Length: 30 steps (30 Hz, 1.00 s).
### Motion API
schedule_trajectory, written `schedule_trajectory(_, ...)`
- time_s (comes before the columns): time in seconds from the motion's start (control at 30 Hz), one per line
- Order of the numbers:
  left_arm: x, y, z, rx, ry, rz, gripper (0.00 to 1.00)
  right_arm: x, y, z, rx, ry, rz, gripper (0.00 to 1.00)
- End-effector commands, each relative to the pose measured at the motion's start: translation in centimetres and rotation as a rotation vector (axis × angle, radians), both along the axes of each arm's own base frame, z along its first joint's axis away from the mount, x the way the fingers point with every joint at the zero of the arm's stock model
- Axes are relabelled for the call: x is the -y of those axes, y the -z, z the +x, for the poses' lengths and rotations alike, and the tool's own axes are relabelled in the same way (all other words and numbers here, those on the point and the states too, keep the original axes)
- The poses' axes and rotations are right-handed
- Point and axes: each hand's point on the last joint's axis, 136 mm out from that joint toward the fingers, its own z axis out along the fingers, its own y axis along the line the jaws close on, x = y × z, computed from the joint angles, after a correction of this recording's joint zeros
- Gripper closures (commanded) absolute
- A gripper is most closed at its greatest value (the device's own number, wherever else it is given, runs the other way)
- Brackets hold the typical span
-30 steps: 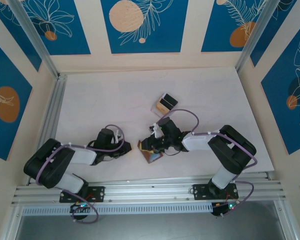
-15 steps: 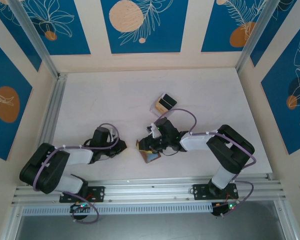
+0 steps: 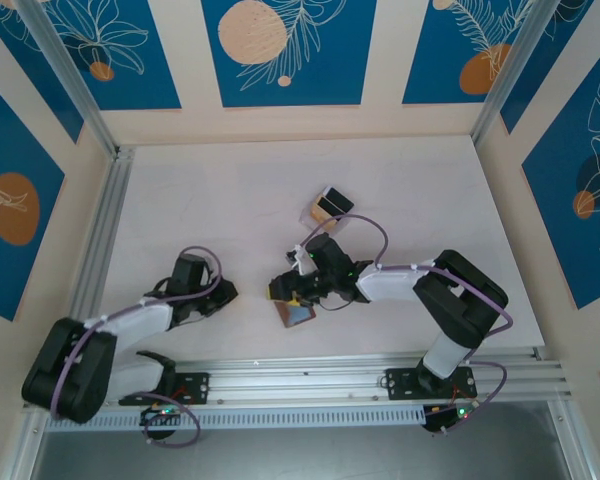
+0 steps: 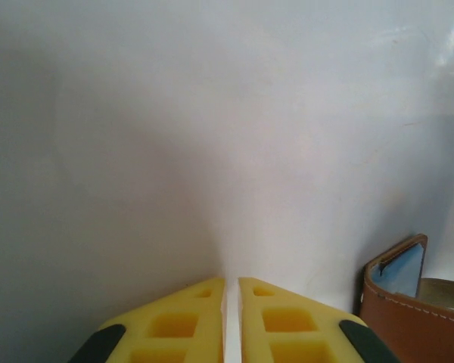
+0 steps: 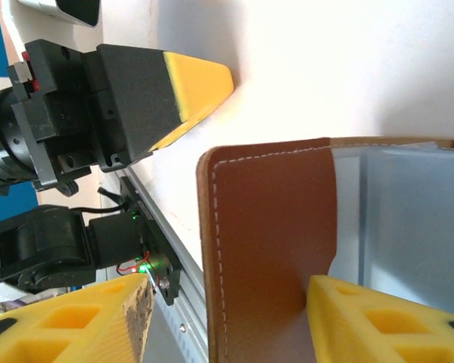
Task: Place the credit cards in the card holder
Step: Open the card holder at the bottom-center of the table.
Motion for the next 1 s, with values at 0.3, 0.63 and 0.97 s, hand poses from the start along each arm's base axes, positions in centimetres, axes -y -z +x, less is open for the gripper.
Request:
schedule_trajectory(0.3,-1.4,-4.6,-1.9,0.025,0.022,0.051,0.83,-2.3,-0.3,-1.8,0.038,-0.111,-0.006,0.63)
schedule_trajectory(0.63,-1.0,-4.7,-2.4,0.014,0.055,0.04,0.82,-3.9,2.0,-3.0,0.056,-0.181,-0.108,0.58)
schedule_trajectory(0.97,-1.0,-4.6,-2.2,0.01,0.066,0.051,0.81,-5.0,3.8,-4.3,0.033,-0.231,-0.127,0.42)
